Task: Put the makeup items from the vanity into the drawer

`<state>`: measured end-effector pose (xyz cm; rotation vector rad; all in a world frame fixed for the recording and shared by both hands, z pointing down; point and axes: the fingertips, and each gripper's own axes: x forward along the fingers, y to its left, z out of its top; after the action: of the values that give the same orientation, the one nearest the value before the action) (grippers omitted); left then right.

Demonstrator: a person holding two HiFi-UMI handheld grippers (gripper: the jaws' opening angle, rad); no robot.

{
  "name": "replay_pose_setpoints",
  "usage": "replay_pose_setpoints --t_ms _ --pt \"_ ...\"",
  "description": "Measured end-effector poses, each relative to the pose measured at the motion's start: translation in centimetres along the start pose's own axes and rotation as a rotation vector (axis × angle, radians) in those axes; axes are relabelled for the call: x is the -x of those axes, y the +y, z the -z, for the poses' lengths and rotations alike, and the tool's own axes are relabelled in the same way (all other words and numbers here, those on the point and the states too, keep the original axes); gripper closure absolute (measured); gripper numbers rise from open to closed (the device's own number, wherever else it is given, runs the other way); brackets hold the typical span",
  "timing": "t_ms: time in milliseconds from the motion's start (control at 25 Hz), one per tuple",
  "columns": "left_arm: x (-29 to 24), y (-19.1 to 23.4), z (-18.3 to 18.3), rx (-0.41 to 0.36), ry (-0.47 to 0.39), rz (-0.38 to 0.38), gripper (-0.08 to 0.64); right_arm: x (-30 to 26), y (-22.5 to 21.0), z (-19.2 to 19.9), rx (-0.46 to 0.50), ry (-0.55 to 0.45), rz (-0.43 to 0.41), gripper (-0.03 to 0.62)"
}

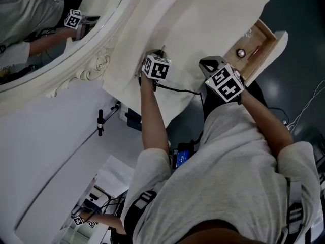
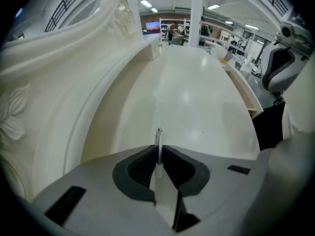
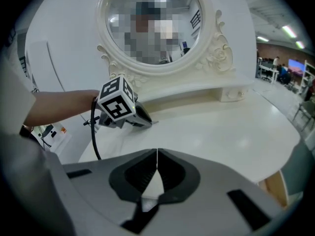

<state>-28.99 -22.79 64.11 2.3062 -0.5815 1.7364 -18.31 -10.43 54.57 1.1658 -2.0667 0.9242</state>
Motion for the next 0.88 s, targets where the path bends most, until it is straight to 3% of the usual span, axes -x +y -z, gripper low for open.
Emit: replay_pose_setpoints --t_ms 320,640,880 --pt "0.3 -0.4 0.3 -0.018 -0.013 -0.068 0.511 0.6 0.1 -0.2 0.005 -0.02 0.017 0.577" --pt "2.0 -3.9 -1.7 0.1 -0.139 -0.016 0.511 2.0 -0.7 -0.2 -0.027 -0.077 0.052 0.577" --pt "2.6 -6.3 -3.7 0.116 -0.187 -0.017 0.511 2.9 -1.8 0.5 -0.03 -0.073 0.072 0.577"
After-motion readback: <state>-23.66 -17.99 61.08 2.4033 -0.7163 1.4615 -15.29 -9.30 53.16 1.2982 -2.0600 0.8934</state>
